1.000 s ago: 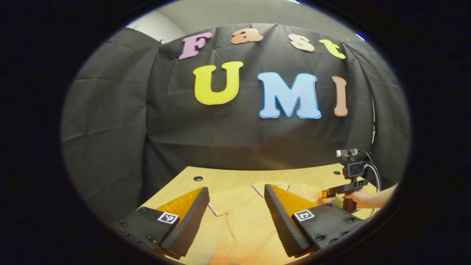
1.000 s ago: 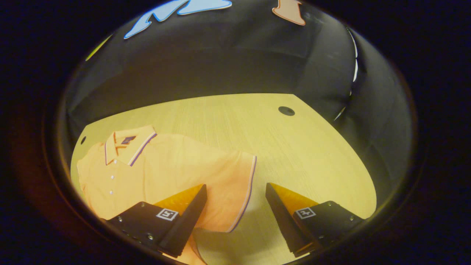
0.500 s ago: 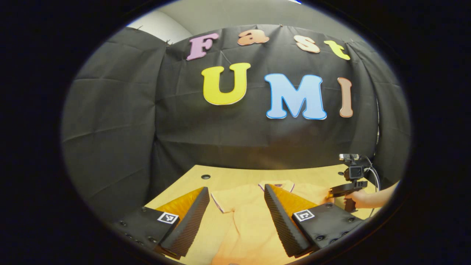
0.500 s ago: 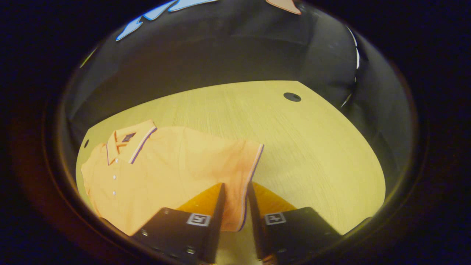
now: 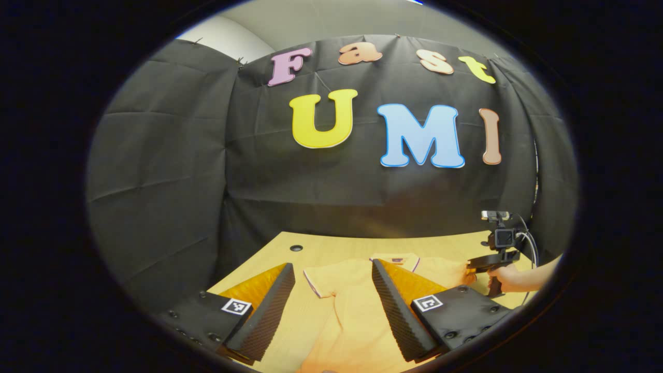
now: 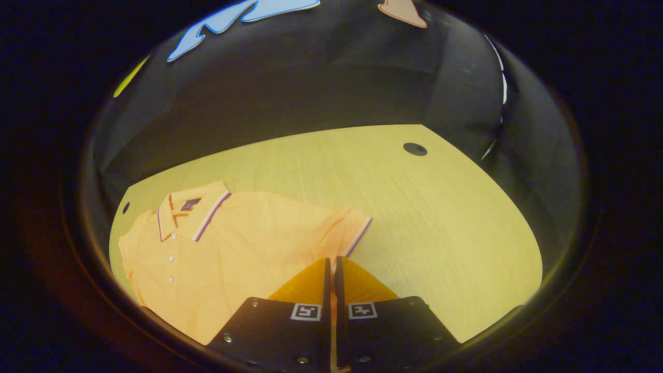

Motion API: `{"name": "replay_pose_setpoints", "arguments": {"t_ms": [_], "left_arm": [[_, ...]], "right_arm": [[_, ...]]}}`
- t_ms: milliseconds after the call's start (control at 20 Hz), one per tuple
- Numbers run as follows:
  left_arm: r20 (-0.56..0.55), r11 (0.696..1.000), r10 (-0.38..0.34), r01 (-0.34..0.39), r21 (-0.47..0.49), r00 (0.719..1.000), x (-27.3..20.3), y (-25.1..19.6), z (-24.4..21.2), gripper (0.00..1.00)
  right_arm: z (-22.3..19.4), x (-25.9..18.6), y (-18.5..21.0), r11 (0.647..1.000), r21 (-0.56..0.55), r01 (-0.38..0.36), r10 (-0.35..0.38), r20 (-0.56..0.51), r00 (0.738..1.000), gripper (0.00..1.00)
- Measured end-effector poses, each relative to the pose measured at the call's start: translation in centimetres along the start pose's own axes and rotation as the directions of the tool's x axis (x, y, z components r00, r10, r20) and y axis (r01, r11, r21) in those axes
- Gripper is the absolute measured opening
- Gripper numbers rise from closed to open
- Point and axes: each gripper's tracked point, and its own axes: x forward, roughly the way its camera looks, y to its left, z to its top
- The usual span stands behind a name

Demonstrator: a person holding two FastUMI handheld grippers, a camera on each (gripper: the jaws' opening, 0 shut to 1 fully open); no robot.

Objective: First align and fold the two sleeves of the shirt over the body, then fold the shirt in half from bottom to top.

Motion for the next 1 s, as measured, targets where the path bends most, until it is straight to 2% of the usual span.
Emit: {"name": "replay_pose_setpoints", "arguments": {"t_ms": [100,150,200,550,1000], "left_arm": [[-0.004,1.000,0.000,0.000,-0.003,1.000,0.1,-0.2,-0.2,0.99],[-0.007,1.000,0.000,0.000,-0.004,1.000,0.3,-0.4,-0.3,0.98],[-0.009,1.000,-0.003,0.003,-0.004,1.000,0.3,-0.6,-0.3,0.99],[0.009,1.000,-0.031,0.031,0.002,0.999,1.5,-0.7,-0.1,0.98],[0.002,0.998,-0.056,0.056,-0.002,0.998,4.7,1.1,-0.4,0.96]], "right_arm": [[0.8,-0.8,0.9,0.999,-0.028,-0.022,0.023,0.029,0.999,0.05],[1.0,-1.1,1.6,0.998,-0.044,-0.044,0.046,0.037,0.998,0.08],[1.4,-1.5,2.4,0.995,-0.062,-0.076,0.079,0.048,0.996,0.05],[1.7,-3.3,7.4,0.977,-0.120,-0.179,0.187,0.065,0.980,0.05],[-0.8,-3.4,11.6,0.956,-0.207,-0.209,0.215,0.005,0.977,0.05]]}}
